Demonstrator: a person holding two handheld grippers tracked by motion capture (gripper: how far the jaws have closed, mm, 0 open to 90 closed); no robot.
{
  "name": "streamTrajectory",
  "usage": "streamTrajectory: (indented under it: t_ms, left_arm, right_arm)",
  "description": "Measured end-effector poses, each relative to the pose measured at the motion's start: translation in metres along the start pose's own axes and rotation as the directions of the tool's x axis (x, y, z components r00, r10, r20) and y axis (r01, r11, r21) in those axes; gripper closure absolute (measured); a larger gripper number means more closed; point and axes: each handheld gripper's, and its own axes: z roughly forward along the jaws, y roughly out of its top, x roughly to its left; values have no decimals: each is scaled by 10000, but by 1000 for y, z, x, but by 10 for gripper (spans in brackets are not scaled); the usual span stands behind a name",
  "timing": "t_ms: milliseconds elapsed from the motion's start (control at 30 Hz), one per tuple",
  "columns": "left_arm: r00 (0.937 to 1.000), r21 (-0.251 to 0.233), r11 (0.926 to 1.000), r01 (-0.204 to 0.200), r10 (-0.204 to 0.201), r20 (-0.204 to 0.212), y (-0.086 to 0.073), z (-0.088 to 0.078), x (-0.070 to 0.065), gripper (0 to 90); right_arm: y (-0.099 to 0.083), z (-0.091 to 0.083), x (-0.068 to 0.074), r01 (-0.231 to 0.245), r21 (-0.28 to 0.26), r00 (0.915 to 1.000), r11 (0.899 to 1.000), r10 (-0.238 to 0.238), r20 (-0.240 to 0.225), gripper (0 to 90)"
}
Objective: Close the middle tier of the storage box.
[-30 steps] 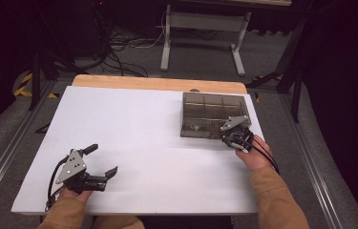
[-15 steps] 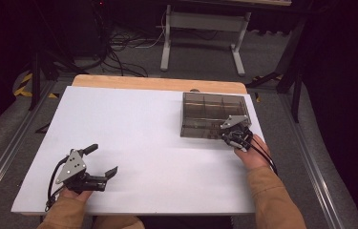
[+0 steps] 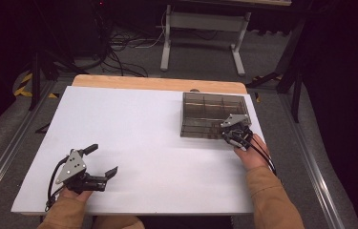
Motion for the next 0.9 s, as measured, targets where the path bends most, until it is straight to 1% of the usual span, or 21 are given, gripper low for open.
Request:
streamTrajectory:
  t_ms: [200, 333, 433, 500, 533, 567, 600, 667, 700, 733, 767, 800, 833, 867, 900]
  left_arm:
    - [10000, -3, 10000, -1, 1, 5, 0, 0, 0, 2]
    - [10000, 9, 10000, -6, 6, 4, 0, -1, 0, 2]
    - [10000, 6, 10000, -9, 9, 12, 0, -1, 0, 2]
    - [10000, -24, 10000, 2, -2, 21, 0, -1, 0, 2]
    - [10000, -24, 10000, 18, -18, 21, 0, -1, 0, 2]
    - [10000, -24, 10000, 18, -18, 21, 0, -1, 0, 2]
    - [10000, -20, 10000, 57, -57, 19, 0, -1, 0, 2]
    - [10000, -17, 10000, -1, 1, 29, 0, -1, 0, 2]
    - [10000, -16, 10000, 0, 0, 26, 0, -1, 0, 2]
    - [10000, 4, 10000, -5, 5, 20, 0, -1, 0, 2]
    - [10000, 4, 10000, -5, 5, 20, 0, -1, 0, 2]
    - [10000, 6, 10000, -9, 9, 13, 0, -1, 0, 2]
    - [10000, -16, 10000, 2, -2, 17, 0, 0, 0, 2]
    - [10000, -16, 10000, 2, -2, 17, 0, 0, 0, 2]
    - [10000, -12, 10000, 3, -3, 17, 0, 0, 0, 2]
  right_arm:
    - [0, 0, 0, -79, -17, 10000, 10000, 79, 21, 900]
    - [-1, 0, 2, -119, 80, 9999, 9999, 119, -27, 900]
    - [-2, -4, 3, -154, 9, 9999, 9999, 155, -35, 897]
    - [-2, -7, 2, -246, -81, 9997, 9997, 245, -58, 869]
    - [-3, -10, 2, -245, -141, 9996, 9996, 243, -176, 834]
    - [-3, -10, 2, -245, -141, 9996, 9996, 243, -176, 834]
    - [-3, -12, 3, -209, -181, 9996, 9996, 206, -183, 804]
    - [-3, -16, 3, -194, -273, 9990, 9994, 183, -415, 711]
    - [-4, -18, 4, -157, -295, 9989, 9994, 144, -437, 671]
    - [-4, -22, 7, -147, -380, 9987, 9992, 128, -499, 591]
    - [-4, -22, 7, -147, -380, 9987, 9992, 128, -499, 591]
    - [-3, -26, 10, -50, -522, 9985, 9986, 22, -541, 480]
    - [-2, -28, 12, -32, -623, 9983, 9981, -5, -590, 434]
    - [-2, -28, 12, -32, -623, 9983, 9981, -5, -590, 434]
    - [-2, -30, 13, -32, -704, 9978, 9975, -15, -665, 381]
